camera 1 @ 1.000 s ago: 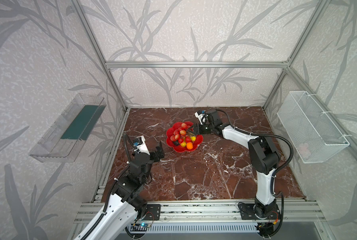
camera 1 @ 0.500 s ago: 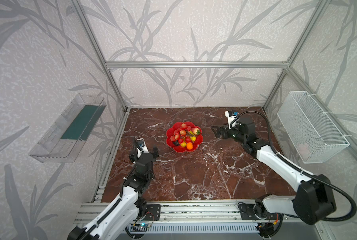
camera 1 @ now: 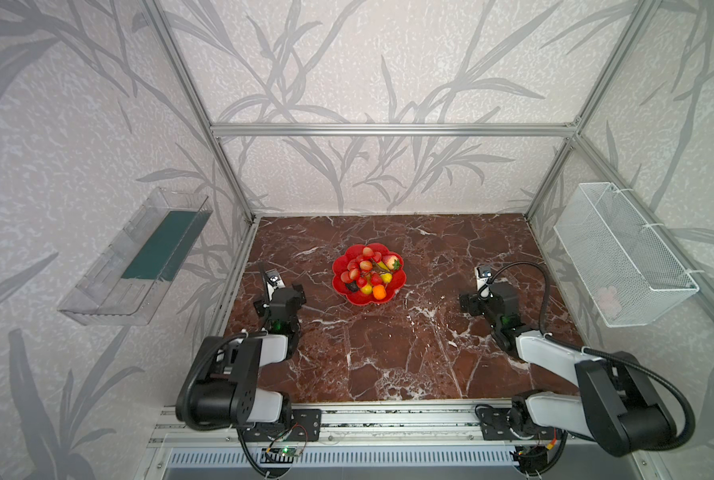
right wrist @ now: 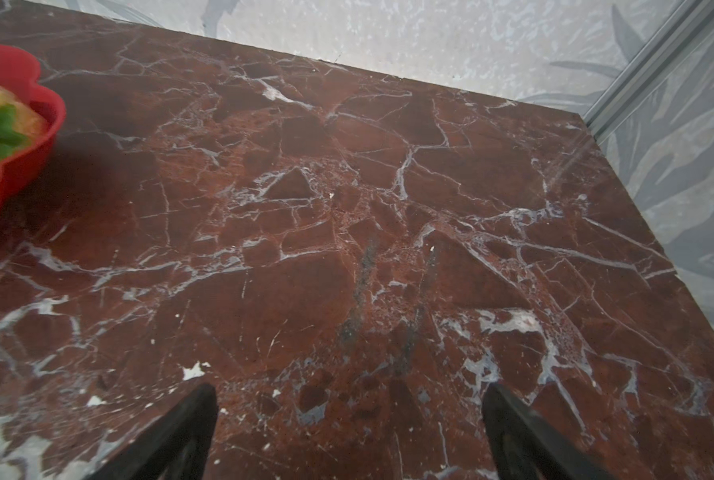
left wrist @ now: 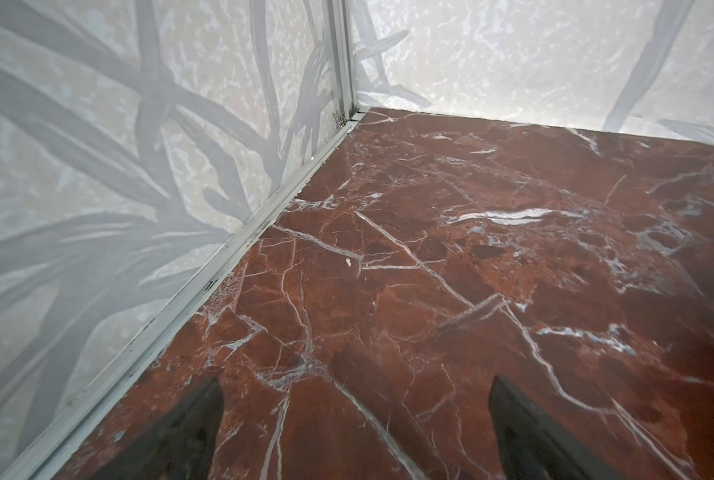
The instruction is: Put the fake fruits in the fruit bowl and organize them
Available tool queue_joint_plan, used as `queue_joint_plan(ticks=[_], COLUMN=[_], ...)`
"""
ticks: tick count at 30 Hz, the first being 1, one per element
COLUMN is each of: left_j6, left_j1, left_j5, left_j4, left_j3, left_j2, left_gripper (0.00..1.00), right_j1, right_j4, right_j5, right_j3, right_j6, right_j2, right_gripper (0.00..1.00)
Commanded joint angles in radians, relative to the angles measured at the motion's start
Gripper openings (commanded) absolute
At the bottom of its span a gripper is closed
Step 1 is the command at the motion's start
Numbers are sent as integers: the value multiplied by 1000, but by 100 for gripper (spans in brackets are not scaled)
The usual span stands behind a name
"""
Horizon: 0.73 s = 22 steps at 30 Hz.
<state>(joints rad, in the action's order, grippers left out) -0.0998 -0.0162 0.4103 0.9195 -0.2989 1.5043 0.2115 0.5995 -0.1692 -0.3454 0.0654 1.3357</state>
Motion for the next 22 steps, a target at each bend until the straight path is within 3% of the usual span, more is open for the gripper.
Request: queue_joint_plan(ticks=[1, 2, 3, 5, 6, 8, 11, 14, 22], left_j6=[7, -13, -16, 36, 19, 3, 34, 33, 45], left_j1=[17, 24, 29, 28, 29, 30, 29, 28, 31], left_j5=[-94, -100, -97, -125, -127, -122, -136, -152, -165], left_j4=[117, -25, -36, 123, 68, -30, 106, 28, 59], left_j3=[-21, -53, -62, -44, -54, -76, -45, -64, -59], left_j2=[44, 1, 11, 79, 56, 28, 72, 49, 61], left_gripper=[99, 99, 99, 99, 99, 99, 99, 99, 99], right_j1=[-50, -75, -88, -105, -104, -103, -103, -104, -103], right_j4=[324, 357, 335, 382, 504, 438, 451, 464, 472], right_j5=[-6, 42, 62, 112, 127, 139, 157, 130, 129], right_j3=[22, 17, 5, 6, 18, 27, 16, 26, 15], right_j6=[36, 19, 5, -4, 12, 16, 25, 15, 17], right_j2=[80, 107, 127, 211, 264, 224, 244, 241, 255], right_gripper=[99, 99, 99, 99, 99, 99, 99, 99, 99])
